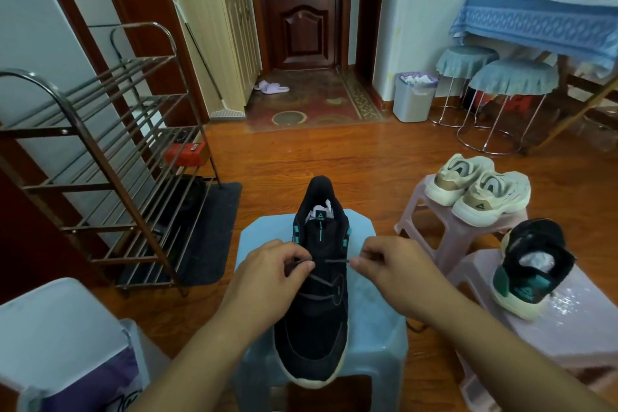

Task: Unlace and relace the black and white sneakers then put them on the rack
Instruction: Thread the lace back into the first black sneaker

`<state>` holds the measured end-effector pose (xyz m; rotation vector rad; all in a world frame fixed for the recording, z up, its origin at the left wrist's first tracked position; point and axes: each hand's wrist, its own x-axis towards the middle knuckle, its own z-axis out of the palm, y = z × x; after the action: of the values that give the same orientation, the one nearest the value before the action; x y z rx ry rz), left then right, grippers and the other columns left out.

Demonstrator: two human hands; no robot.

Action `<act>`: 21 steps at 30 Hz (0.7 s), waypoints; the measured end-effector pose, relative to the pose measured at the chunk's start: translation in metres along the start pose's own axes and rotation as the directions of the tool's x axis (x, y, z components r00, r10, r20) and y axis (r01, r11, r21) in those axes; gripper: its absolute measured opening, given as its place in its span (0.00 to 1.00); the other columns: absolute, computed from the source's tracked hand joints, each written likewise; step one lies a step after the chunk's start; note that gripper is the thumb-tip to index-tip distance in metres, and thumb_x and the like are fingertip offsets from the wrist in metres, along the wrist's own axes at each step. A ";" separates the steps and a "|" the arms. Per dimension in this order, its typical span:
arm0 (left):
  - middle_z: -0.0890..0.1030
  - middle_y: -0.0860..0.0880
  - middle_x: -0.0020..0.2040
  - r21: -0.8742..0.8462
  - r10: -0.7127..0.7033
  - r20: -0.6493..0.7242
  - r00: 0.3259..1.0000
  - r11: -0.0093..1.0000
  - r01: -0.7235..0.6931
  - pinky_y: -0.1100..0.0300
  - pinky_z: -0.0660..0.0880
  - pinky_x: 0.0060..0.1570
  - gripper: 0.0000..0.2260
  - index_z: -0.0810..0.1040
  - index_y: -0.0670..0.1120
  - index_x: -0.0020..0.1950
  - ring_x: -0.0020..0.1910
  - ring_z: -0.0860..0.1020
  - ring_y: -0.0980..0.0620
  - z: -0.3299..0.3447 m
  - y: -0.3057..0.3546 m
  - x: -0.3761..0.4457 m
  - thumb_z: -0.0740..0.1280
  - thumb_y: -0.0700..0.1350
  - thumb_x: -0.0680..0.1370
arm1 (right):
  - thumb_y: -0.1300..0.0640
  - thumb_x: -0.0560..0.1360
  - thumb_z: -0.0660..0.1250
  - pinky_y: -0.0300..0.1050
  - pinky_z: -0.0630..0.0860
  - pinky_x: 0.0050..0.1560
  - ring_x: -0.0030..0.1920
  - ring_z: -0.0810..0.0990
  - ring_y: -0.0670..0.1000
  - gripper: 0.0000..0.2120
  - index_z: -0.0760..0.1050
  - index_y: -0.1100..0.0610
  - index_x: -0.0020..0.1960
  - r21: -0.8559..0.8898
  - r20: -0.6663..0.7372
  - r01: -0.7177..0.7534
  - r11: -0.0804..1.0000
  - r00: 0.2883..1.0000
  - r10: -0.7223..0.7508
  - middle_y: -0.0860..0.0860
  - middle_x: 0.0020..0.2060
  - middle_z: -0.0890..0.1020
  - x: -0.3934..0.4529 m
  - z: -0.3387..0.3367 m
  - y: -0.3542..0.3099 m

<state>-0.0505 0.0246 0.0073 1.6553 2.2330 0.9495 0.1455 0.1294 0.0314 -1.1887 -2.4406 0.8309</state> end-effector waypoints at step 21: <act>0.74 0.58 0.45 0.214 0.006 0.004 1.000 0.977 -0.007 0.55 0.77 0.44 0.02 0.73 0.59 0.52 0.44 0.76 0.57 0.001 0.014 -0.003 0.64 0.54 0.81 | 0.72 0.63 0.75 0.43 0.63 0.22 0.27 0.66 0.50 0.15 0.72 0.57 0.38 -0.550 -0.317 0.340 0.763 0.760 -0.567 0.49 0.32 0.71 0.000 0.002 -0.006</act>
<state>-0.0378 0.0243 0.0140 1.7492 2.4025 0.7275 0.1414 0.1257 0.0335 -0.7073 -2.3911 -0.1991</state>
